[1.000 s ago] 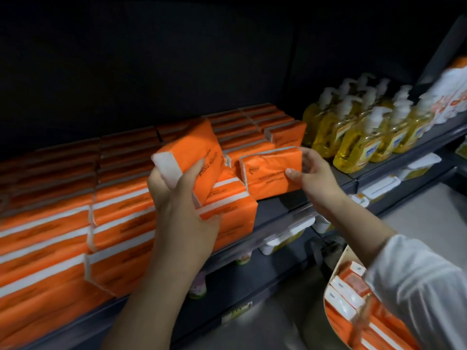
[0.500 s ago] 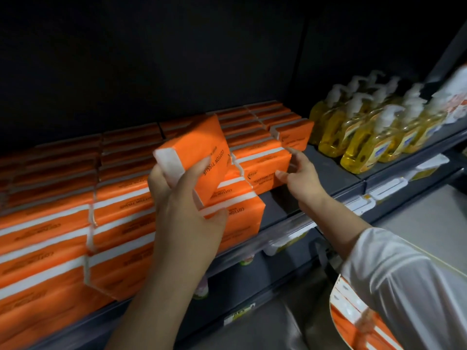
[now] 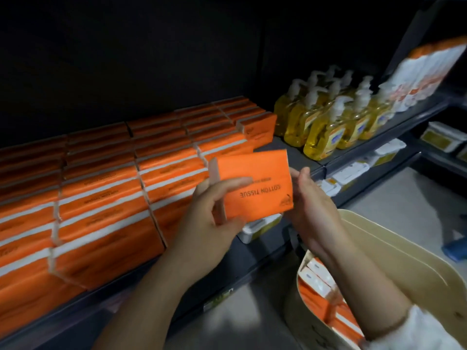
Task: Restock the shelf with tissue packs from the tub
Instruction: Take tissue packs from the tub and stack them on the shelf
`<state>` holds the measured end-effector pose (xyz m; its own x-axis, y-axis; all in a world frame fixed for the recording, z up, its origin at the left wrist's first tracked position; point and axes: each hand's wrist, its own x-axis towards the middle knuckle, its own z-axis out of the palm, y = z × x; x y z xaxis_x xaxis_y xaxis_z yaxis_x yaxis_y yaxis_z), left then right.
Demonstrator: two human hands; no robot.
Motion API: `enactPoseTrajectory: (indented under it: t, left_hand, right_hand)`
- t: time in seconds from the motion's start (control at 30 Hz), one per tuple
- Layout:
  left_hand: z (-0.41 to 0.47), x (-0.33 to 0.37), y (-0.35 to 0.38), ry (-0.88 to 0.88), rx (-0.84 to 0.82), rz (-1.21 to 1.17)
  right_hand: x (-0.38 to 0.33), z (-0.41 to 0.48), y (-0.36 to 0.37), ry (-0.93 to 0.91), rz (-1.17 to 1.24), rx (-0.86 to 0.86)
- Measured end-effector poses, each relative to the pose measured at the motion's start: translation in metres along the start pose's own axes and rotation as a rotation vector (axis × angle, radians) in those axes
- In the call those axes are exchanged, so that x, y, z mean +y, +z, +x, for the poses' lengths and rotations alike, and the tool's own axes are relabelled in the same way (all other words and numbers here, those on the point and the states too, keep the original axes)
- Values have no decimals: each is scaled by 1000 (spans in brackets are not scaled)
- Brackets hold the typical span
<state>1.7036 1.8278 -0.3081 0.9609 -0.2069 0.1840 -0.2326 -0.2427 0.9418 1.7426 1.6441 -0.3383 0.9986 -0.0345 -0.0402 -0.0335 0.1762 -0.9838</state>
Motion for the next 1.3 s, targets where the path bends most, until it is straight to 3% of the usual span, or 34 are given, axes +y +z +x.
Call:
enactPoseTrajectory:
  t: [0.17, 0.33, 0.57, 0.7, 0.8, 0.93, 1.1, 1.2, 1.3]
  left_hand:
    - [0, -6, 7, -44, -6, -29]
    - [1, -7, 13, 83, -13, 321]
    - [9, -3, -1, 152, 292, 550]
    - [7, -3, 3, 54, 96, 554]
    - [4, -3, 14, 39, -64, 549]
    - [3, -2, 14, -51, 44, 340]
    - [1, -4, 16, -75, 206, 38]
    - [3, -4, 15, -43, 208, 117]
    - [6, -4, 2, 53, 256, 475]
  right_hand:
    - [-1, -4, -9, -3, 46, -86]
    - [4, 1, -16, -12, 106, -78]
    - [0, 6, -34, -16, 51, 38]
    - [-17, 0, -31, -190, -342, -230]
    - [-22, -7, -15, -196, -349, -358]
    - [-14, -6, -14, -101, -110, -283]
    - [-3, -10, -12, -13, -79, -320]
    - [-7, -12, -7, -76, -107, -189]
    - [-12, -2, -20, -161, -254, 46]
